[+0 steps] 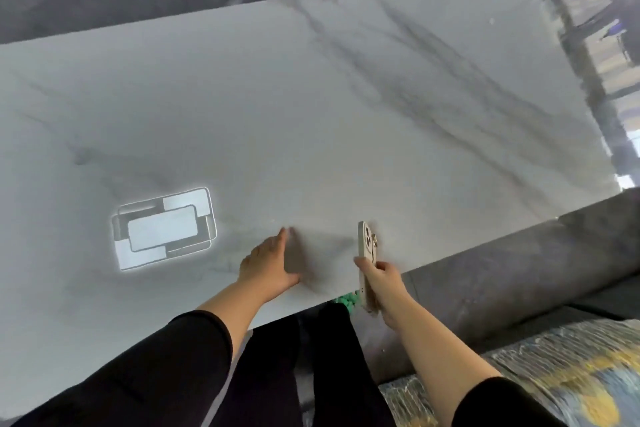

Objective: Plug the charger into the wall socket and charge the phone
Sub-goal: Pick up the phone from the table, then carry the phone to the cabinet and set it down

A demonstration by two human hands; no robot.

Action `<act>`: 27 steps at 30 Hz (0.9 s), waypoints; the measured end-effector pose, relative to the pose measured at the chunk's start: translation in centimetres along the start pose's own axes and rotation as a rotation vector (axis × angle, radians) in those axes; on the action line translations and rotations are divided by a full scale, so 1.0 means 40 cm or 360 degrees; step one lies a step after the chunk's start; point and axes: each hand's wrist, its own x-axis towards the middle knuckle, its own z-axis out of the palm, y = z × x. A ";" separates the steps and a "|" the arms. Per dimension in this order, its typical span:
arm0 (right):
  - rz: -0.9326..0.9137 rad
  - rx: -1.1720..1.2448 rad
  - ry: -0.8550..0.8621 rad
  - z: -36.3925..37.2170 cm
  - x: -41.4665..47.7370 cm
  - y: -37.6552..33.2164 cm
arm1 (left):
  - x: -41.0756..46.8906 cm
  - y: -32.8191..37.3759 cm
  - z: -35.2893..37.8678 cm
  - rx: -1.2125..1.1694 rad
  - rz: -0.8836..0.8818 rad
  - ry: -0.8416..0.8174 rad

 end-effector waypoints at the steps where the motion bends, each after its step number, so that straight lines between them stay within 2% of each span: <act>1: 0.0113 0.0182 -0.0064 -0.035 -0.024 0.015 | -0.018 0.017 -0.003 -0.0060 0.0003 -0.0069; 4: 0.0334 0.0668 -0.0176 -0.149 -0.101 0.081 | -0.083 0.087 0.006 -0.0230 0.0026 -0.0305; 8: 0.0448 0.0985 -0.0291 -0.302 -0.207 0.209 | -0.178 0.221 0.035 -0.0063 0.0179 -0.0431; 12: 0.0521 0.1253 -0.0220 -0.435 -0.294 0.354 | -0.263 0.386 0.085 0.0082 0.0346 -0.0471; 16: 0.0536 0.1365 -0.0187 -0.557 -0.346 0.494 | -0.323 0.548 0.151 0.0142 0.0410 -0.0485; 21: 0.0497 0.1320 -0.0141 -0.697 -0.319 0.636 | -0.334 0.721 0.244 0.0106 0.0410 -0.0421; 27: 0.0419 0.1531 -0.0022 -0.859 -0.230 0.651 | -0.278 0.890 0.298 0.0091 0.0348 -0.0354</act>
